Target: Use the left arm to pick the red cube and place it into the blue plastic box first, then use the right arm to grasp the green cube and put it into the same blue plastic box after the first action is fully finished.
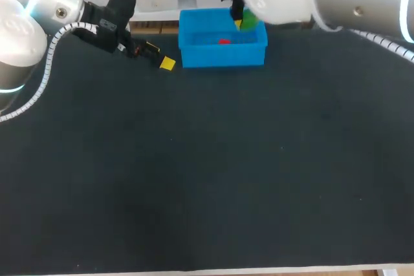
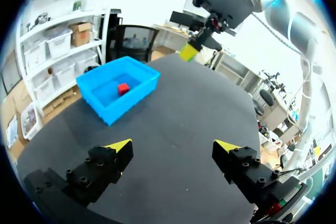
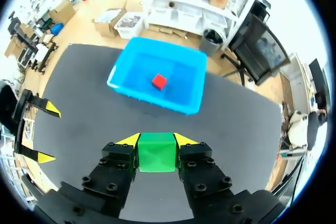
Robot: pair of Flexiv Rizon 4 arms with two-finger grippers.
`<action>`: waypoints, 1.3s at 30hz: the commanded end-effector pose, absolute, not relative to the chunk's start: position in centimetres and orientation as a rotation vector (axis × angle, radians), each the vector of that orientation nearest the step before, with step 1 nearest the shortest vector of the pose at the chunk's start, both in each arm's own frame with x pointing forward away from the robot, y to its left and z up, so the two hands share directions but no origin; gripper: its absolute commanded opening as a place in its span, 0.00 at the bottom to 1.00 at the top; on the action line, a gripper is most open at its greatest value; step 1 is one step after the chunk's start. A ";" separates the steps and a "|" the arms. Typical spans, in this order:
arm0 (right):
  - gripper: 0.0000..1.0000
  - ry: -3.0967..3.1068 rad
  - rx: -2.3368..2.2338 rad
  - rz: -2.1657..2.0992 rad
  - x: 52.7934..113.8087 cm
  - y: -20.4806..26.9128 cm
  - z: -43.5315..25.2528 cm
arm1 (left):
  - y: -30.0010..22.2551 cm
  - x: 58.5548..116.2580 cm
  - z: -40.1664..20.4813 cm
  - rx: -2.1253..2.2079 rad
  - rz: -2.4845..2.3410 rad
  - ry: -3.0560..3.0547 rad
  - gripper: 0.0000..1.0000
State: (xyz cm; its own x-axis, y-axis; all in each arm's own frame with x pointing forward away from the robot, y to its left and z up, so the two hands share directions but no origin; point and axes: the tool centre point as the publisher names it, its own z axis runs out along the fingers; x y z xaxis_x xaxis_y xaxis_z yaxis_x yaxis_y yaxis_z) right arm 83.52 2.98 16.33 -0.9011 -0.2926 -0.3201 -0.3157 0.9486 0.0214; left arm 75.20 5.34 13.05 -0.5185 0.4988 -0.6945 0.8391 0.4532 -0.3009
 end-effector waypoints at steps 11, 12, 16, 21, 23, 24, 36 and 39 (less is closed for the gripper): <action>0.00 2.627 -0.599 0.364 88.1 2.2 17.9 | 5.4 75.2 12.9 1.116 -0.869 2.182 1.00; 0.00 2.615 -0.612 0.386 88.5 2.2 18.0 | 5.4 75.2 12.9 1.116 -0.869 2.182 1.00; 0.00 2.569 -0.670 0.460 89.8 2.4 17.9 | 5.4 75.2 12.9 1.116 -0.869 2.182 1.00; 0.00 2.539 -0.731 0.509 91.4 2.9 17.6 | 5.4 75.2 12.9 1.116 -0.869 2.182 1.00; 0.00 2.529 -0.747 0.533 92.1 3.1 17.5 | 5.4 75.2 12.9 1.116 -0.869 2.182 1.00; 0.00 2.523 -0.755 0.543 92.4 3.1 17.5 | 5.4 75.2 12.9 1.116 -0.869 2.182 1.00; 0.00 2.430 -0.902 0.702 95.9 4.0 16.5 | 5.4 75.2 12.9 1.116 -0.869 2.182 1.00; 0.00 2.421 -0.928 0.723 96.6 4.2 15.9 | 5.4 75.2 12.9 1.116 -0.869 2.182 1.00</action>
